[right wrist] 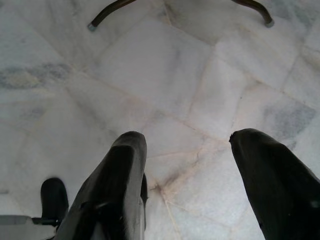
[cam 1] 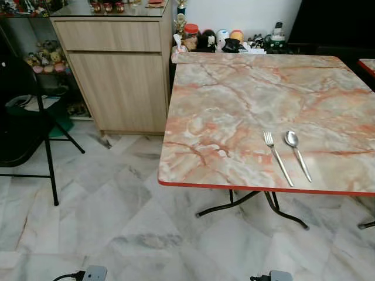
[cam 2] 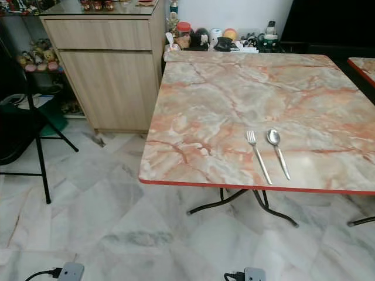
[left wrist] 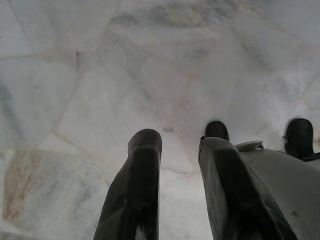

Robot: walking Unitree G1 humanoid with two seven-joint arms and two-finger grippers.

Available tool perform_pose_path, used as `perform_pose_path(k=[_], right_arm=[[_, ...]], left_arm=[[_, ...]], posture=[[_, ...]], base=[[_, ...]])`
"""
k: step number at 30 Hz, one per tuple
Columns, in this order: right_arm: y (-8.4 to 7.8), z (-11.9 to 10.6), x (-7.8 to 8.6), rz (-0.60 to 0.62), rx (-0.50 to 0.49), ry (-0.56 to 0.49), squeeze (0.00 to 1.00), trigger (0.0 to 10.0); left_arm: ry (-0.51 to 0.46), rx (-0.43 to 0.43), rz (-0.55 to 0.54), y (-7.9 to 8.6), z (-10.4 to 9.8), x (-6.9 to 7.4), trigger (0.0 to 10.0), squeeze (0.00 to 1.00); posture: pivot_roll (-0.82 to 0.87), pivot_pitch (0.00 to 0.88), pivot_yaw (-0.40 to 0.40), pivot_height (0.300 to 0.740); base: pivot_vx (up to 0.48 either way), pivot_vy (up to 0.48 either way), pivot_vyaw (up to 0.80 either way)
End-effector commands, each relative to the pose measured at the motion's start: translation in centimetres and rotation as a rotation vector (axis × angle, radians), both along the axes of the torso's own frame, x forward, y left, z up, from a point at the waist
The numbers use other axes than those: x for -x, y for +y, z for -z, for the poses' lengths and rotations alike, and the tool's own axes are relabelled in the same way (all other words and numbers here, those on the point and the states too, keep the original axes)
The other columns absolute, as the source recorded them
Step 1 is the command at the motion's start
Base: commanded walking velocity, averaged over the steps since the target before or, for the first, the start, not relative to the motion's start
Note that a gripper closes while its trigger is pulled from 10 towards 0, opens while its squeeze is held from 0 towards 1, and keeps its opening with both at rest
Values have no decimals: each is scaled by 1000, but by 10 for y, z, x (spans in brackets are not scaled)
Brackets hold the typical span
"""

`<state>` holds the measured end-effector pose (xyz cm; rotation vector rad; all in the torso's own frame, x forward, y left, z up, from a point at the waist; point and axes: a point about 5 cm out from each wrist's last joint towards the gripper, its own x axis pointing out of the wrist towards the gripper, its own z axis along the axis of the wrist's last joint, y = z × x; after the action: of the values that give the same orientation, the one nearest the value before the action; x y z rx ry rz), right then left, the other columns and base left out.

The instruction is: Setting the table

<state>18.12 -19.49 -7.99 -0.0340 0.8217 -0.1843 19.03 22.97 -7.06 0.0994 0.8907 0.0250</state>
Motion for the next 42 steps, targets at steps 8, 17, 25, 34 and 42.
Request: perform_pose_path(k=[8,17,25,34,42], right_arm=[[-2,2,4,2,1,9,0,10000],[-2,-4,-5,-6,5,-36,0,10000],[-5,-22,-29,-24,9,-190,0,10000],[-7,-58,-51,4,-38,-532,0,10000],[-4,-83,-52,-22,-28,-697,0,10000]], left_arm=[[36,8,-6,-2,5,8,10000,0],[42,7,-5,-4,6,9,10000,0],[39,5,-4,-5,6,9,10000,0],[42,-1,-16,-3,8,13,10000,0],[49,-7,-8,-6,8,13,10000,0]], posture=[[76,120,0,740],[75,122,-5,740],[66,123,-18,740],[53,118,-33,740],[46,87,-43,740]], base=[[0,0,0],[0,0,0],[0,0,0],[0,0,0],[0,0,0]])
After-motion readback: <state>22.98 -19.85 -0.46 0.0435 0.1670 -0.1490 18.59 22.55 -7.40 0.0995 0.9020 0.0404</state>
